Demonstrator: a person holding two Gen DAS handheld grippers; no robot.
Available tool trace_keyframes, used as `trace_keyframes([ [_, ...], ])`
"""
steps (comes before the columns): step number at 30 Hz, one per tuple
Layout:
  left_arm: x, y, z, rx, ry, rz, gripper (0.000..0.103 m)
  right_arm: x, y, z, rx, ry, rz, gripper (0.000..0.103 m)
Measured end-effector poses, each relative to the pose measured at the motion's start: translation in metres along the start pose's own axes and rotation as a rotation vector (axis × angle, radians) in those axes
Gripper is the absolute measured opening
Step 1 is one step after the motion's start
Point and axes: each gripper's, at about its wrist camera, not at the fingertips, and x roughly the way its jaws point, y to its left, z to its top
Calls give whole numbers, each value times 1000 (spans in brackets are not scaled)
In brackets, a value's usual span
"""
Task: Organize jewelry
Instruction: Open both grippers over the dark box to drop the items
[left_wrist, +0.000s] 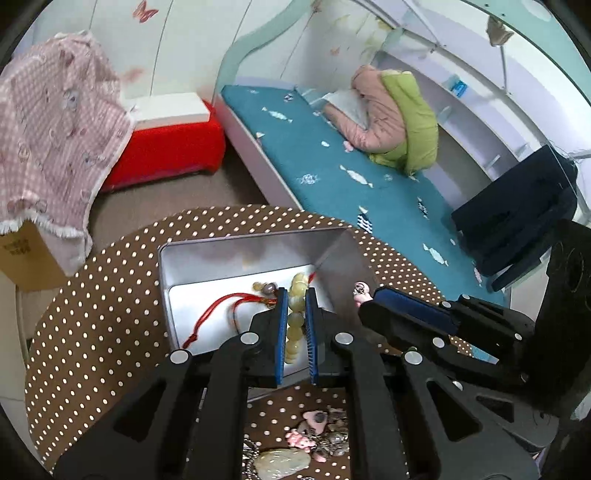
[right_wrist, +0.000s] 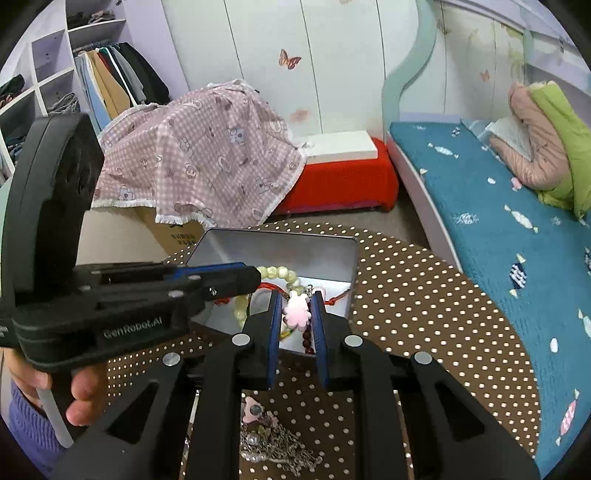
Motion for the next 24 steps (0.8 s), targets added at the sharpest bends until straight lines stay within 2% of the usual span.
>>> trace_keyframes([
  [9, -2, 0, -6, 36, -13, 84, 12, 21, -4, 2, 31, 46, 28, 15],
  [12, -6, 3, -6, 11, -16, 74, 16, 23, -3, 4, 37, 47, 26, 15],
  [13, -7, 5, -6, 2, -23, 76, 22, 23, -3, 4, 37, 48, 27, 15],
  [14, -10, 6, -6, -6, -31, 71, 36, 23, -3, 4, 41, 49, 36, 15],
  [16, -15, 9, -7, -15, -47, 68, 48, 24, -2, 5, 48, 49, 49, 16],
  [21, -31, 3, -7, 3, -77, 60, 49, 24, 3, 5, 47, 46, 64, 17],
  [24, -45, 1, -8, 5, -100, 47, 53, 20, 4, 4, 59, 28, 76, 18],
])
